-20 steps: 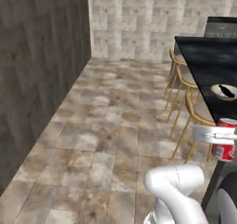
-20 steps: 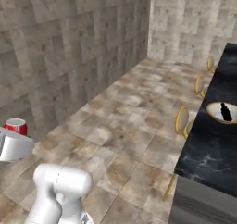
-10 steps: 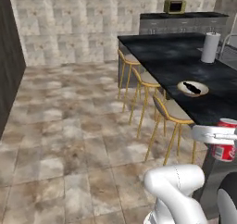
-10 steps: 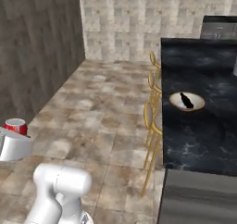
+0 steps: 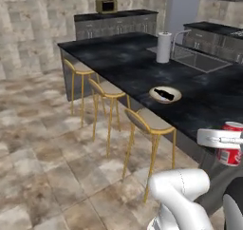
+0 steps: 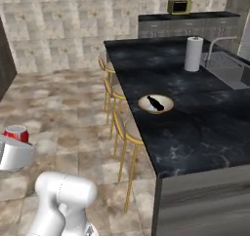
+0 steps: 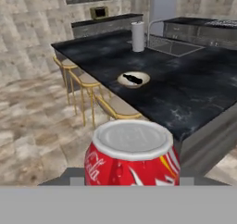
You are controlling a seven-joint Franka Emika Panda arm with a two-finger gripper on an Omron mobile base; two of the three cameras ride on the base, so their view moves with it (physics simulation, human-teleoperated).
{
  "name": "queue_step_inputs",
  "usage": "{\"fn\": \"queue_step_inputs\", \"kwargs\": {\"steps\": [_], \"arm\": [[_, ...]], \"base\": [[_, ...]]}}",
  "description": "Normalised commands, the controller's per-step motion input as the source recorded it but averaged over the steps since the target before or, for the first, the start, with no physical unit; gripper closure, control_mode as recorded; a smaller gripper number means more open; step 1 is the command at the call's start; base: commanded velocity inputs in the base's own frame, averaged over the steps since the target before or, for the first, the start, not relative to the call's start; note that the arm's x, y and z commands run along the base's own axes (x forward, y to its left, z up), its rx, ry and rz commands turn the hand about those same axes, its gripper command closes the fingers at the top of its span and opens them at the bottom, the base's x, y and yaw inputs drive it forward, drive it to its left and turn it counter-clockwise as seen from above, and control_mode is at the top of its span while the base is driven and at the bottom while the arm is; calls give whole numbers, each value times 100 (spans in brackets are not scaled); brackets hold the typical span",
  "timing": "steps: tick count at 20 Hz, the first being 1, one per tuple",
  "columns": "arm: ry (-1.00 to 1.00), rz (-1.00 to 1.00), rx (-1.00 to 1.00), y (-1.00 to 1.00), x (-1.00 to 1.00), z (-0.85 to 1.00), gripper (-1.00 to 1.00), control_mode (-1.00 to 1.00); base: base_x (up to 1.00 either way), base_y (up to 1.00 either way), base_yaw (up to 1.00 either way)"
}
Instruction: Open the fridge, grab two sodas, and place both sodas inside the bowl with ice on the dining counter.
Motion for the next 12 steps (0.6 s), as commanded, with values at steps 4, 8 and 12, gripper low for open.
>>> {"fn": "queue_step_inputs", "kwargs": {"steps": [4, 8, 12], "arm": [[0, 0, 0, 0, 0, 0, 100, 100], [0, 0, 0, 0, 0, 0, 100, 100], [0, 0, 0, 0, 0, 0, 100, 100]], "base": [[55, 52, -56], [53, 58, -54], [47, 64, -52]]}}
